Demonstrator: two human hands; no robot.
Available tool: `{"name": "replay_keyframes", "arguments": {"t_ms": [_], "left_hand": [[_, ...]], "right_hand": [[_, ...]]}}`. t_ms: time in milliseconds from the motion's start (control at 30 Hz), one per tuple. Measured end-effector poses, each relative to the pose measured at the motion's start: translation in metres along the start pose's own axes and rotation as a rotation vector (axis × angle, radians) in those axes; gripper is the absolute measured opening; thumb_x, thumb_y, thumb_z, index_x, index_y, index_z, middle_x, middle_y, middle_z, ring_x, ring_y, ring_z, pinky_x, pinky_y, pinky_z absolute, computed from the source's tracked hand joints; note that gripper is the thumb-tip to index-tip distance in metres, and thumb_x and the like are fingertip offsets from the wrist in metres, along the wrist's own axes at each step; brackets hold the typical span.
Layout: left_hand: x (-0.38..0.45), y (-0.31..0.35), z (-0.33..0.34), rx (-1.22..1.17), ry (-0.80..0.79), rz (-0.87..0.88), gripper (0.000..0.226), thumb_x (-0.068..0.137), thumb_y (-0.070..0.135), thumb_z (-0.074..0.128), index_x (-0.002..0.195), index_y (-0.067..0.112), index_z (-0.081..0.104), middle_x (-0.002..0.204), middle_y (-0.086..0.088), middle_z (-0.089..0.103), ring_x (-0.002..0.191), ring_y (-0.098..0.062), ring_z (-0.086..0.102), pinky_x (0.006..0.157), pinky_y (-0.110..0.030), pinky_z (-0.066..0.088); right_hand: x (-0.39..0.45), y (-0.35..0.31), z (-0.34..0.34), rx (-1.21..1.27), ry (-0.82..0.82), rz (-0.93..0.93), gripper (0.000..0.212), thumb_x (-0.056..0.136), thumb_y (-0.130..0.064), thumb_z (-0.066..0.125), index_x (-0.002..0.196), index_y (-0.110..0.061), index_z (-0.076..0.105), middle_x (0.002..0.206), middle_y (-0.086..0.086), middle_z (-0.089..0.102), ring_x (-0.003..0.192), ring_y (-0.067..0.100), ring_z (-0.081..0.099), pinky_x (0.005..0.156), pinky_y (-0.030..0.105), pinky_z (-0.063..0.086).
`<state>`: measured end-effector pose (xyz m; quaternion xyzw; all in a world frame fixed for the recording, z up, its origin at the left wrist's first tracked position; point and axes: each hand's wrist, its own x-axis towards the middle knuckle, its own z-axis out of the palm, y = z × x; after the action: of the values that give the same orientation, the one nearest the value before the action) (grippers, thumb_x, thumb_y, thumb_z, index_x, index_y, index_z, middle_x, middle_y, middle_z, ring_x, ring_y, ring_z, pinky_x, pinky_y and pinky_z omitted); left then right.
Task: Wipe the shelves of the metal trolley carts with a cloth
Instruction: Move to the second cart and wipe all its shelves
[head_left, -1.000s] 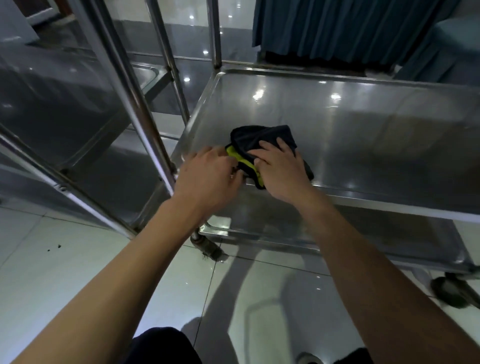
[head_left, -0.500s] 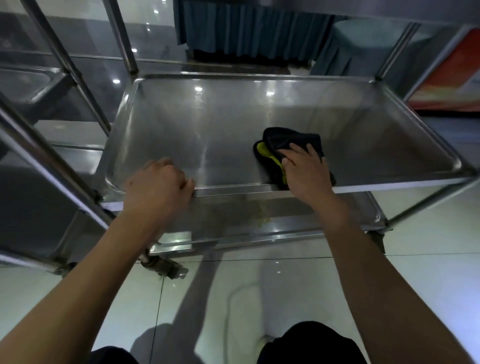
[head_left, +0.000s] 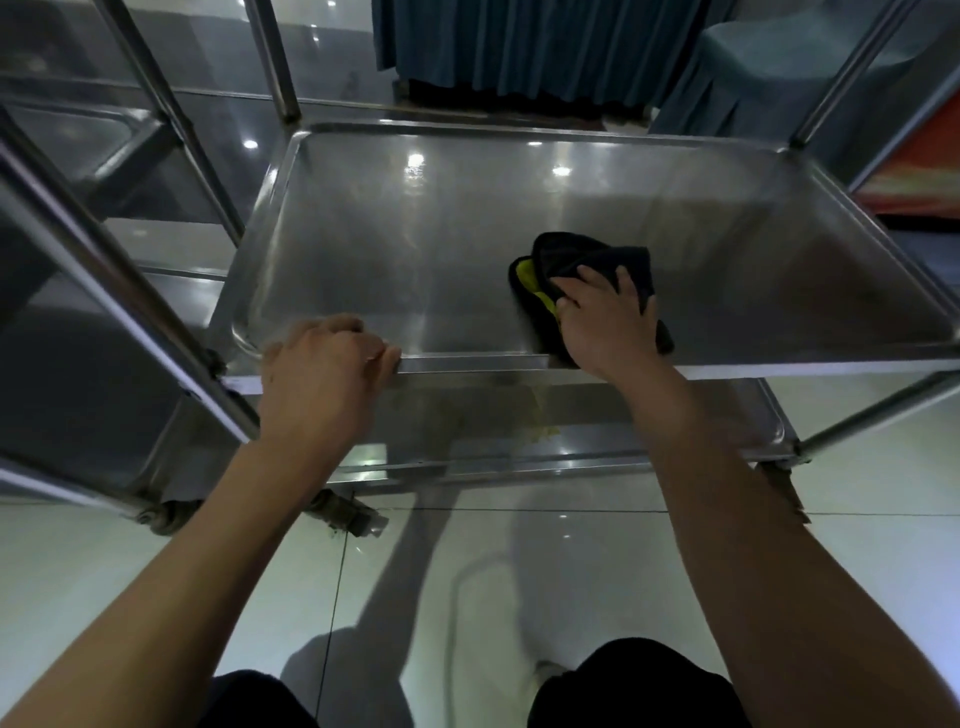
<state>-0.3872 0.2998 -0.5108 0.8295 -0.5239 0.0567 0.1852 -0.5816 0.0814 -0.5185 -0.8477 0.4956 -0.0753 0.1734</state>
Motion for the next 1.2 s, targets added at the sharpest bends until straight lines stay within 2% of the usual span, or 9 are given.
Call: {"name": "replay_keyframes", "arguments": {"t_ms": [200,267,333,433,533,667,800,1000,1200], "left_hand": [[0.005,-0.023,-0.003,0.037,-0.007,-0.060,0.046,0.089,0.072,0.049,0.076,0.030,0.062,0.088,0.006,0.055,0.079,-0.017,0.055,0.068,-0.037,0.055],[0.004,-0.028,-0.002,0.091,0.004,-0.066,0.052,0.089,0.075,0.045,0.073,0.028,0.061,0.082,0.007,0.054,0.074,-0.017,0.055,0.065,-0.036,0.054],[0.003,-0.032,-0.004,0.105,0.026,-0.043,0.053,0.090,0.073,0.047,0.068,0.026,0.057,0.073,0.008,0.052,0.067,-0.015,0.052,0.056,-0.027,0.044],[0.003,-0.037,-0.008,0.098,0.047,-0.065,0.053,0.088,0.074,0.049,0.066,0.026,0.050,0.067,0.008,0.050,0.059,-0.012,0.049,0.050,-0.026,0.031],[0.002,-0.039,-0.009,0.140,0.028,-0.068,0.056,0.087,0.077,0.044,0.064,0.026,0.046,0.068,0.007,0.049,0.058,-0.013,0.049,0.051,-0.028,0.037],[0.003,-0.040,-0.011,0.169,-0.019,-0.124,0.058,0.085,0.080,0.040,0.073,0.026,0.058,0.076,0.003,0.057,0.064,-0.017,0.057,0.059,-0.033,0.050],[0.003,-0.041,-0.010,0.183,-0.015,-0.152,0.062,0.083,0.082,0.033,0.079,0.027,0.062,0.079,0.003,0.059,0.064,-0.018,0.058,0.060,-0.034,0.052],[0.003,-0.041,-0.006,0.188,0.018,-0.161,0.070,0.078,0.086,0.028,0.076,0.028,0.066,0.075,0.005,0.058,0.059,-0.016,0.054,0.054,-0.029,0.043],[0.004,-0.040,-0.011,0.157,0.021,-0.144,0.058,0.082,0.084,0.041,0.066,0.029,0.055,0.071,0.009,0.054,0.058,-0.015,0.053,0.057,-0.029,0.046]], "right_hand": [[0.009,-0.073,0.029,0.005,-0.048,-0.129,0.046,0.103,-0.037,0.030,0.148,-0.043,0.038,0.165,-0.008,0.016,0.153,0.029,-0.006,0.117,0.066,-0.009],[0.017,-0.091,0.035,0.014,-0.086,-0.173,0.046,0.102,-0.038,0.030,0.148,-0.044,0.038,0.166,-0.008,0.015,0.153,0.029,-0.008,0.117,0.066,-0.010],[0.026,-0.109,0.040,0.015,-0.128,-0.235,0.047,0.101,-0.038,0.032,0.146,-0.047,0.040,0.166,-0.010,0.015,0.153,0.027,-0.007,0.117,0.065,-0.011],[0.040,-0.140,0.049,0.037,-0.199,-0.341,0.047,0.099,-0.034,0.034,0.141,-0.052,0.045,0.165,-0.012,0.019,0.154,0.025,-0.004,0.117,0.063,-0.012],[0.052,-0.175,0.060,0.048,-0.267,-0.422,0.048,0.098,-0.032,0.036,0.139,-0.055,0.046,0.165,-0.013,0.019,0.154,0.024,-0.004,0.118,0.061,-0.012],[0.062,-0.218,0.071,0.008,-0.334,-0.518,0.046,0.101,-0.034,0.034,0.141,-0.054,0.044,0.165,-0.015,0.018,0.154,0.024,-0.004,0.116,0.057,-0.012],[0.067,-0.248,0.076,0.037,-0.425,-0.627,0.042,0.105,-0.034,0.035,0.142,-0.049,0.047,0.165,-0.013,0.018,0.153,0.027,-0.007,0.116,0.055,-0.013],[0.066,-0.249,0.080,0.049,-0.393,-0.642,0.042,0.104,-0.038,0.033,0.142,-0.050,0.046,0.164,-0.013,0.021,0.154,0.024,-0.004,0.119,0.056,-0.010],[0.072,-0.183,0.060,0.061,-0.268,-0.511,0.042,0.103,-0.042,0.031,0.140,-0.051,0.047,0.164,-0.013,0.023,0.154,0.024,0.002,0.119,0.057,-0.005]]}}
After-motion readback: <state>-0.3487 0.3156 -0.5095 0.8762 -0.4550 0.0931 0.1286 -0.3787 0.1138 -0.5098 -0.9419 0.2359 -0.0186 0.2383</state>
